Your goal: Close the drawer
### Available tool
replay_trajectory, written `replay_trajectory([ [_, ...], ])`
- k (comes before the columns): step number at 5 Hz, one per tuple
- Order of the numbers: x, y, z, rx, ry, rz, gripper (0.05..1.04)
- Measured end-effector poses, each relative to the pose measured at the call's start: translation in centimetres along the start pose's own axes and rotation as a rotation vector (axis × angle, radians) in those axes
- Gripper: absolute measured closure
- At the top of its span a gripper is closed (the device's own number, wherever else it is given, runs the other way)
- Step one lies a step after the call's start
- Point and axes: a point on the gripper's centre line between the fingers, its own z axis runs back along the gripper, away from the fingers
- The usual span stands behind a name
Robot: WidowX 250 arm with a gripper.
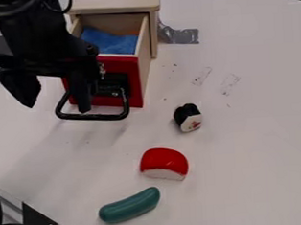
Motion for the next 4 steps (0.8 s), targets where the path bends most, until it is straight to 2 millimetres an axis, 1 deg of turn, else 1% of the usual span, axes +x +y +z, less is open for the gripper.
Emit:
replay_trajectory([
  [1, -0.2, 0.0, -0.3, 0.001, 0.009, 0.000, 0.085],
  [2, -0.2, 0.0, -1.6, 0.005, 0.007, 0.101, 0.085],
  [3, 0.3, -0.1, -2.4, -0.007, -0.019, 0.182, 0.085],
  [4, 1.0, -0.1, -3.7, 0.003, -0.020, 0.258, 0.085],
])
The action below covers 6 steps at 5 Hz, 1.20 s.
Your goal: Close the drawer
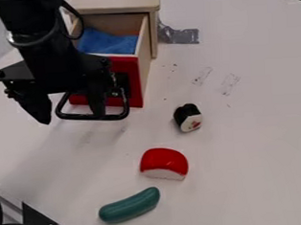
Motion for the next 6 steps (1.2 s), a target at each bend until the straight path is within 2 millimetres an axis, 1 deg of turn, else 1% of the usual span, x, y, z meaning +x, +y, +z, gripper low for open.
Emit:
replay_trajectory([
  [1, 0.8, 0.0, -1.9, 0.031, 0.022, 0.059, 0.085],
  [2, 1.9, 1.3, -4.3, 0.142, 0.005, 0.191, 0.085],
  [3, 2.9, 1.6, -6.1, 0.182, -0.012, 0.238, 0.085],
  [4, 4.3, 1.7, -7.1, 0.211, -0.043, 0.297, 0.085],
  [6, 8.4, 0.7, -8.1, 0.219, -0.081, 0.319, 0.085],
])
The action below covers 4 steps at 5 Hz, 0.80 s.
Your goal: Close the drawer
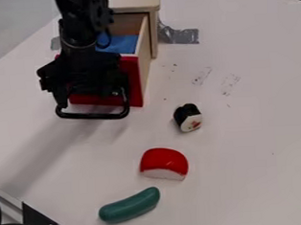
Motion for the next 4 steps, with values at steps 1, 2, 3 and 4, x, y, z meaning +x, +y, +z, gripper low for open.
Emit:
replay_trajectory([
  [1, 1.5, -1.2, -0.2, -0.006, -0.014, 0.002, 0.085],
  [2, 2.9, -1.8, 0.2, -0.005, -0.042, 0.009, 0.085],
  [3, 3.5, -2.0, 0.5, -0.010, -0.063, 0.024, 0.085],
  [4, 3.8, -2.1, 0.0, 0.000, -0.073, 0.023, 0.085],
])
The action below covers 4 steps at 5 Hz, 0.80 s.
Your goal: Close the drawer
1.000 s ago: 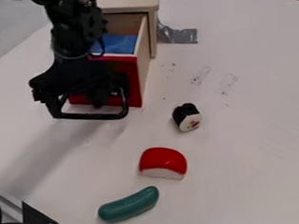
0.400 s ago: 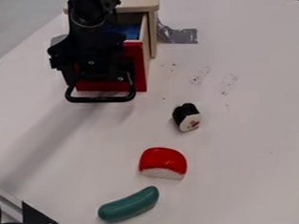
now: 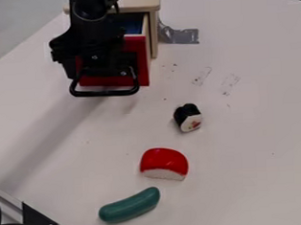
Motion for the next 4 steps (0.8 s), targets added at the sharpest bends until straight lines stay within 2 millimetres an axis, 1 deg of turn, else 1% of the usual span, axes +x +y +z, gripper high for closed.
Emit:
replay_trajectory([
  [2, 0.6, 0.0, 0.0, 0.005, -0.034, -0.006, 0.085],
  [3, 1.7, -0.9, 0.4, -0.022, -0.054, 0.013, 0.085],
  [4, 2.6, -1.9, 0.1, -0.027, -0.048, 0.014, 0.085],
])
